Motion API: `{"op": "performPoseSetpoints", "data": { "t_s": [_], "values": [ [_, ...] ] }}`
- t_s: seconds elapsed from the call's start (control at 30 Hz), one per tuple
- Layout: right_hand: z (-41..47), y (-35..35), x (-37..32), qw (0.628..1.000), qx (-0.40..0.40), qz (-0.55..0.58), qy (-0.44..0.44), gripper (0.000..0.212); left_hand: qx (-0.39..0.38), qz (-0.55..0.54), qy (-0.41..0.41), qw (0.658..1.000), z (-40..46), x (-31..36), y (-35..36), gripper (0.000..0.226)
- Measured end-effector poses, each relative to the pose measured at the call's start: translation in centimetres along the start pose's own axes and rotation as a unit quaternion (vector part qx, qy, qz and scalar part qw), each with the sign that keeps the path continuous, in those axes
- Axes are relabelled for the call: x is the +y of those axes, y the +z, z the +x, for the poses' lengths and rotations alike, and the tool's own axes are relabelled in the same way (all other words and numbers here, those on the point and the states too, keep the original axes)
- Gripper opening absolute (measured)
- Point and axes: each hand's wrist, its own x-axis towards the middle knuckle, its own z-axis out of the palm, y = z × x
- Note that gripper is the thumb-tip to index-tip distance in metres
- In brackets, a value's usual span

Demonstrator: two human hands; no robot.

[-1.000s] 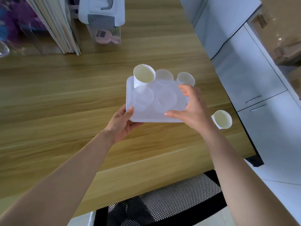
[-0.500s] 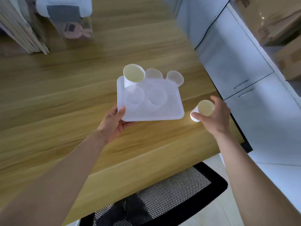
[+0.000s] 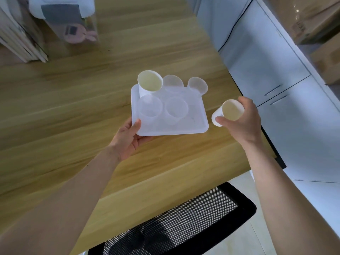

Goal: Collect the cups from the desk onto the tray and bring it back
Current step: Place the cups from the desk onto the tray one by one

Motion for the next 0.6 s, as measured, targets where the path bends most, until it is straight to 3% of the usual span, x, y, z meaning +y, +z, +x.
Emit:
{"op": "performPoseSetpoints", "data": {
  "t_s": [0.43,0.6],
  "values": [
    [-0.7,1.0,-4.4,0.987,-0.123,0.039,-0.094,0.094,-0.032,0.012,0.006,0.999,-2.3,1.1,0.9,0.030],
    [-1.2,1.0,-5.0,0.987,-0.125,0.031,-0.100,0.096,-0.035,0.015,0.016,0.999,-3.2,1.6,0.9,0.030]
  ]
}}
